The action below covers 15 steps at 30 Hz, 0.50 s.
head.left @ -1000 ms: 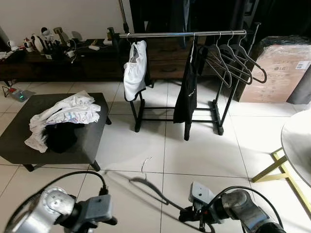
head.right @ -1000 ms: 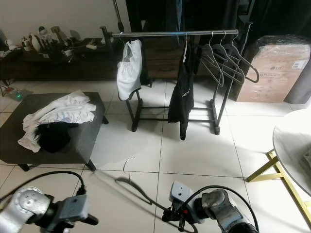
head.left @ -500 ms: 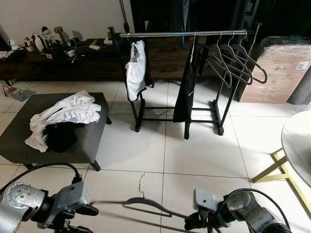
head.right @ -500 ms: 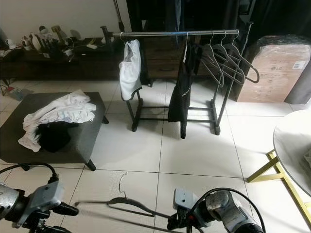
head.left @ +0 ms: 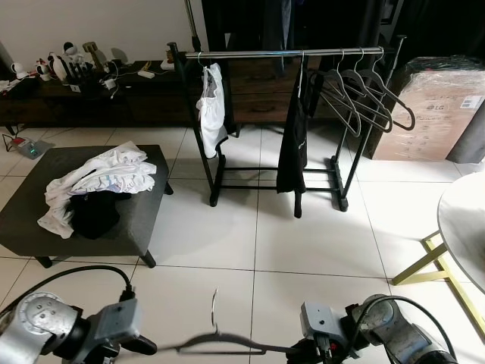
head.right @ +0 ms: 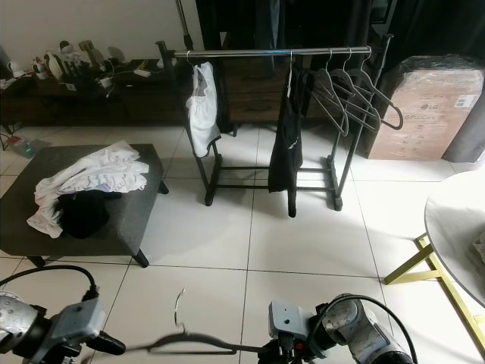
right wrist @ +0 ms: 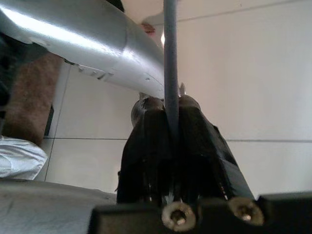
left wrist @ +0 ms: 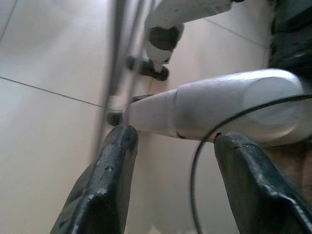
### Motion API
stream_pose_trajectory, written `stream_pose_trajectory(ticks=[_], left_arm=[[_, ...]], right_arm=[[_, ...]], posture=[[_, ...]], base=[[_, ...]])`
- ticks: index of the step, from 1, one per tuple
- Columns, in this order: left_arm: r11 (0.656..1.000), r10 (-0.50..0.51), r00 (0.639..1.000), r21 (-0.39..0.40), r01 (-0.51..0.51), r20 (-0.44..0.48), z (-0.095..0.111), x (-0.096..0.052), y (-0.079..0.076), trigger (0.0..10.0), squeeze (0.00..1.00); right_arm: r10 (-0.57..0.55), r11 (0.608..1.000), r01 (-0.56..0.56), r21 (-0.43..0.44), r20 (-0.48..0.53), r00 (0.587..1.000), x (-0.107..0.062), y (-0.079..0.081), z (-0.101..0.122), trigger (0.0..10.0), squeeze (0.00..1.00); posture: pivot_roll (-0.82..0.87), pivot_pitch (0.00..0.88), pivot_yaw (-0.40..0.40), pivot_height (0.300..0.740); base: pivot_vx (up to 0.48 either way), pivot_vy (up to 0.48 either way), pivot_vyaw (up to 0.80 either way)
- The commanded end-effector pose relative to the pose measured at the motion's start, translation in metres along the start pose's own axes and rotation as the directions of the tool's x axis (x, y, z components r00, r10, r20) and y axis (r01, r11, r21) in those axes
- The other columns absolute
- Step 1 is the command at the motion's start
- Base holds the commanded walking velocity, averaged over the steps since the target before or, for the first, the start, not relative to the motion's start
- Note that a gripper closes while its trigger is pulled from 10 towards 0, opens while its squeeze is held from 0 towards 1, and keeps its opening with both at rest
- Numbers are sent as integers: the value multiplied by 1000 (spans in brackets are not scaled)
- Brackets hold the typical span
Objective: Hang hanger
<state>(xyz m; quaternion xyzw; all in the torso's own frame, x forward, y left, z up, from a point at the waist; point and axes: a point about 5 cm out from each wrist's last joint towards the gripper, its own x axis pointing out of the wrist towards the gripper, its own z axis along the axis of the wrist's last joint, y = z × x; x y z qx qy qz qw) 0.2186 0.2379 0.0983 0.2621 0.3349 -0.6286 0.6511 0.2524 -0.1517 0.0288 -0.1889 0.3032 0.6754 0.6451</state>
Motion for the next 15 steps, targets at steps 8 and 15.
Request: stream_pose_trajectory(ticks=[8, 15], left_arm=[[999, 34, 998, 44, -32, -46, -4, 5, 4, 10000, 0], [999, 27, 999, 43, -25, -41, -4, 7, 5, 10000, 0]], right_arm=[[68, 996, -67, -55, 14, 998, 0, 9, 4, 0, 0], [74, 996, -73, -60, 7, 997, 1, 10, 4, 0, 0]], posture=[[-29, 127, 76, 740], [-32, 124, 76, 740]], base=[[0, 0, 0], [0, 0, 0]])
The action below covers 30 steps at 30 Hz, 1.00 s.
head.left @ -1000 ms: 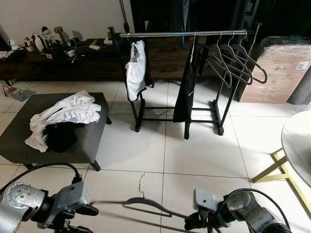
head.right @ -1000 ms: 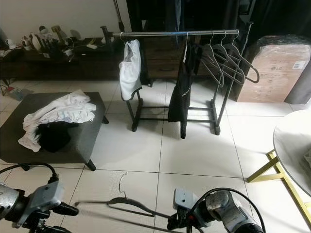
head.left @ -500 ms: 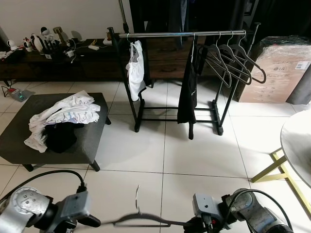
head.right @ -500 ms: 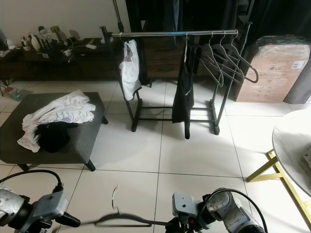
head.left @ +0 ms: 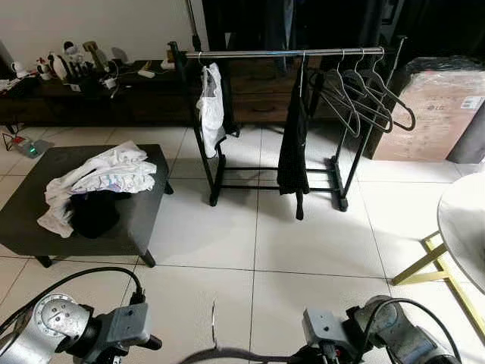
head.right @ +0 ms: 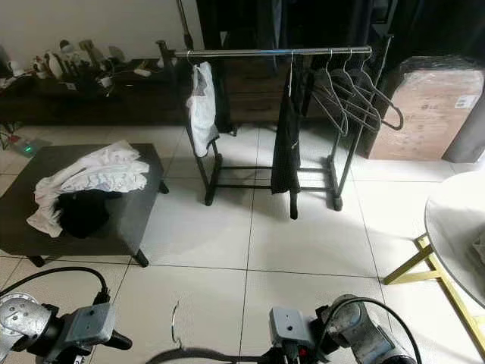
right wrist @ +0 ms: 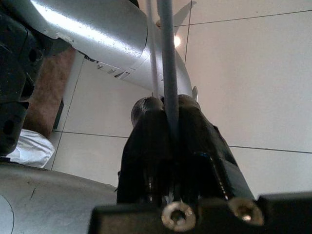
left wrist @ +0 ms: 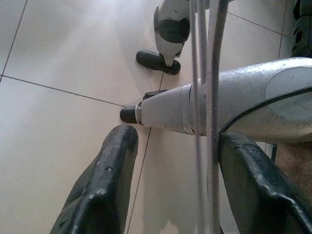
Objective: Hang hanger
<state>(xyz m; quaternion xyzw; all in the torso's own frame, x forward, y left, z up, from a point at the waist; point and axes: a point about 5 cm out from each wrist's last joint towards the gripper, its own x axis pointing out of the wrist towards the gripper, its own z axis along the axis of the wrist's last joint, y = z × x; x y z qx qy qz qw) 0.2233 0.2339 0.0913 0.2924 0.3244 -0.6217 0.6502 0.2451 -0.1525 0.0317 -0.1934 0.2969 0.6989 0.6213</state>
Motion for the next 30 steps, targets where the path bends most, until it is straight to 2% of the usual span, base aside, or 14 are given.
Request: stream_pose_trajectory(ticks=[1, 7, 8, 9, 10, 11, 12, 13, 30], left_arm=[[1000, -16, 1000, -7, 16, -17, -4, -1, -1, 10000, 0], [999, -46, 995, -5, 46, -83, -14, 3, -7, 10000, 0], [999, -42, 996, -5, 41, -83, -14, 4, -7, 9176, 0], [999, -41, 996, -7, 40, -81, -14, 4, -7, 4039, 0], [999, -41, 996, -7, 41, -81, -14, 6, -7, 3569, 0], [999, -41, 996, -7, 41, -81, -14, 6, -7, 3569, 0], [999, -44, 996, -8, 43, -77, -14, 7, -8, 1176, 0], [999, -46, 997, -10, 46, -63, -12, 9, -8, 0, 0], [997, -79, 995, -20, 78, -54, -10, 15, -10, 0, 0]], right_arm=[[16, 1000, -15, -23, 13, 1000, 3, 2, 4, 0, 0], [8, 1000, -7, -22, 17, 1000, 3, 1, 5, 0, 0], [5, 1000, -5, -22, 17, 1000, 3, 1, 5, 0, 0], [5, 1000, -4, -21, 17, 1000, 3, 1, 5, 0, 0], [4, 1000, -4, -21, 18, 1000, 3, 0, 6, 0, 0], [4, 1000, -3, -21, 18, 1000, 2, 0, 6, 0, 0], [3, 1000, -3, -20, 18, 1000, 2, 0, 6, 0, 0], [1, 1000, -1, -19, 19, 1000, 2, 0, 6, 0, 0], [-12, 1000, 12, -3, 28, 1000, 2, -2, 6, 0, 0]], posture=[[-32, 123, 76, 740], [-32, 119, 76, 740], [-31, 118, 76, 740], [-31, 118, 76, 740], [-31, 116, 76, 740], [-31, 116, 76, 740], [-32, 116, 76, 740], [-33, 115, 75, 740], [-36, 119, 77, 740]], base=[[0, 0, 0], [0, 0, 0], [0, 0, 0], [0, 0, 0], [0, 0, 0], [0, 0, 0], [0, 0, 0], [0, 0, 0], [0, 0, 0]])
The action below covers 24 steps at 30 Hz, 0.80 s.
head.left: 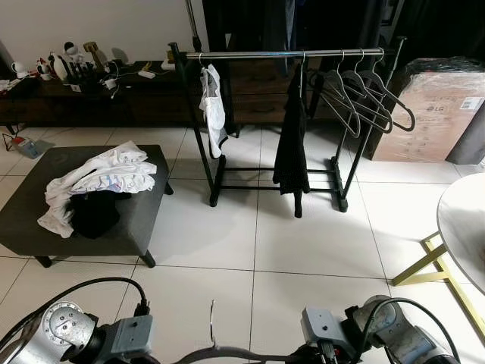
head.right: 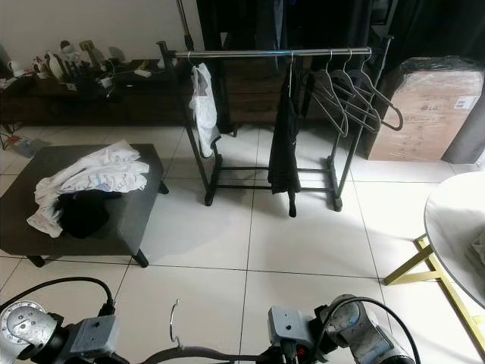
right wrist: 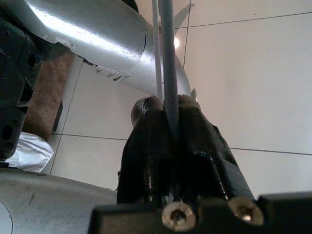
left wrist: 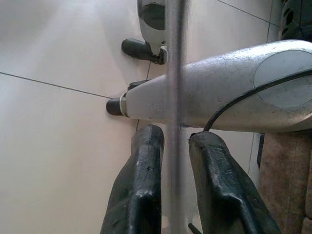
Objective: Hang hanger
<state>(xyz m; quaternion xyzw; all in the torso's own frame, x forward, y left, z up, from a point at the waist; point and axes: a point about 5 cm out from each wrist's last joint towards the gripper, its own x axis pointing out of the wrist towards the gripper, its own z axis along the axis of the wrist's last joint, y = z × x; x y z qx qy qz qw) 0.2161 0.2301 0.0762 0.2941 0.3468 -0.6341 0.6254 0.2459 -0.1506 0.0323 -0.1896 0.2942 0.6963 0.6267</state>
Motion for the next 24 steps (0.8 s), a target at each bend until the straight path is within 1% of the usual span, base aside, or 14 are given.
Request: stream_pose_trajectory(ticks=[1, 7, 15, 22, 24], left_arm=[[1000, -23, 1000, -13, 23, -17, -3, 1, -4, 0, 0], [999, -38, 999, -13, 38, -29, -5, 3, -6, 0, 0], [999, -36, 999, -14, 36, -22, -3, 5, -7, 0, 0], [1000, -16, 1000, -16, 16, 3, 0, 6, -4, 0, 0], [1000, 4, 1000, -23, -3, 14, 2, 6, -2, 0, 0]], right_arm=[[-3, 1000, 3, -6, 17, 1000, 1, -1, 4, 0, 0], [-6, 1000, 6, 4, 22, 1000, 0, -1, 3, 0, 0], [-11, 1000, 10, 10, 28, 1000, 1, -1, 4, 0, 0], [-25, 1000, 25, 18, 37, 999, 3, -3, 4, 0, 0], [-34, 999, 33, 20, 37, 999, 3, -3, 4, 0, 0]], posture=[[-35, 119, 77, 740], [-35, 124, 77, 740], [-33, 126, 78, 740], [-32, 126, 79, 740], [-33, 127, 80, 740]], base=[[0, 0, 0], [0, 0, 0], [0, 0, 0], [0, 0, 0], [0, 0, 0]])
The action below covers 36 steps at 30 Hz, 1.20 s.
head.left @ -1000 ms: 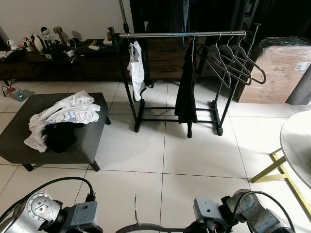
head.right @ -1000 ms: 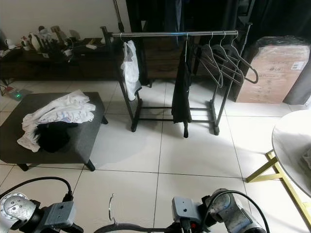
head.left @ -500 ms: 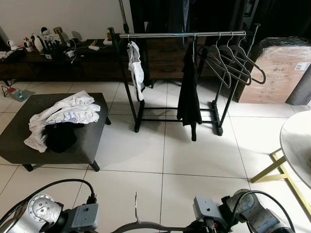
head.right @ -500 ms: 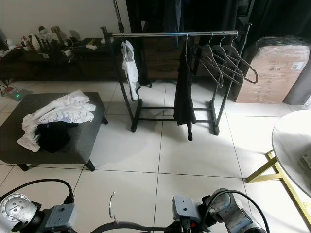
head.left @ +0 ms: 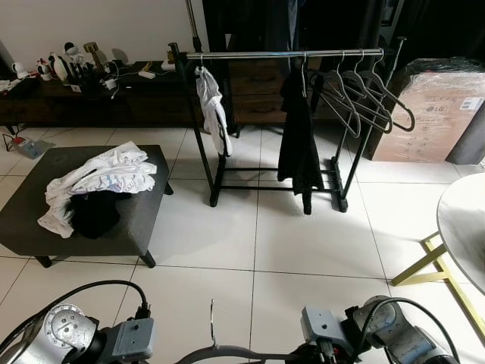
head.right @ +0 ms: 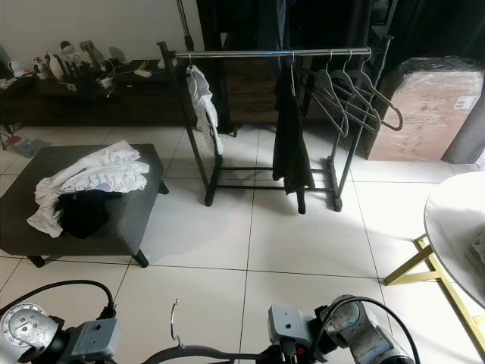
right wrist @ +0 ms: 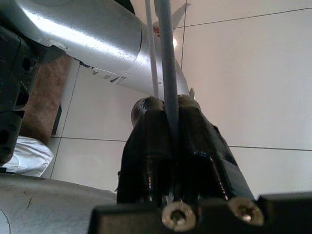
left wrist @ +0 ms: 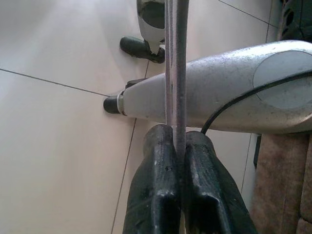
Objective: Hang hanger
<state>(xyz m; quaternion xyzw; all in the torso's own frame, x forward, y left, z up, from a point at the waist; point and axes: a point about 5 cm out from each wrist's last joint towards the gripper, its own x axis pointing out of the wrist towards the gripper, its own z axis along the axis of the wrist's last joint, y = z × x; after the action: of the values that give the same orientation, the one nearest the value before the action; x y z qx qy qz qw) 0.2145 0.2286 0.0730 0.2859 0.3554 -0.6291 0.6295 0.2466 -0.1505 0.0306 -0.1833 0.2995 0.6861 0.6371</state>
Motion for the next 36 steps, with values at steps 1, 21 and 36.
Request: stream_pose_trajectory(ticks=[1, 21, 36], left_arm=[[1000, 4, 1000, 4, -4, 16, 3, 2, 0, 0, 0], [993, 113, 994, 15, -113, 2, 2, 5, 13, 0, 0], [915, 402, 914, 66, -398, -57, -4, 14, 37, 0, 0]], right_arm=[[-14, 1000, 14, -5, 32, 999, 2, -2, 5, 0, 0], [-217, 976, 217, 21, 16, 976, -5, -21, 7, 10000, 1000], [-176, 984, 176, 43, 12, 984, -9, -17, 4, 10000, 1000]], posture=[[-33, 127, 80, 740], [-40, 134, 80, 740], [-43, 131, 75, 740]], base=[[0, 0, 0], [0, 0, 0], [0, 0, 0]])
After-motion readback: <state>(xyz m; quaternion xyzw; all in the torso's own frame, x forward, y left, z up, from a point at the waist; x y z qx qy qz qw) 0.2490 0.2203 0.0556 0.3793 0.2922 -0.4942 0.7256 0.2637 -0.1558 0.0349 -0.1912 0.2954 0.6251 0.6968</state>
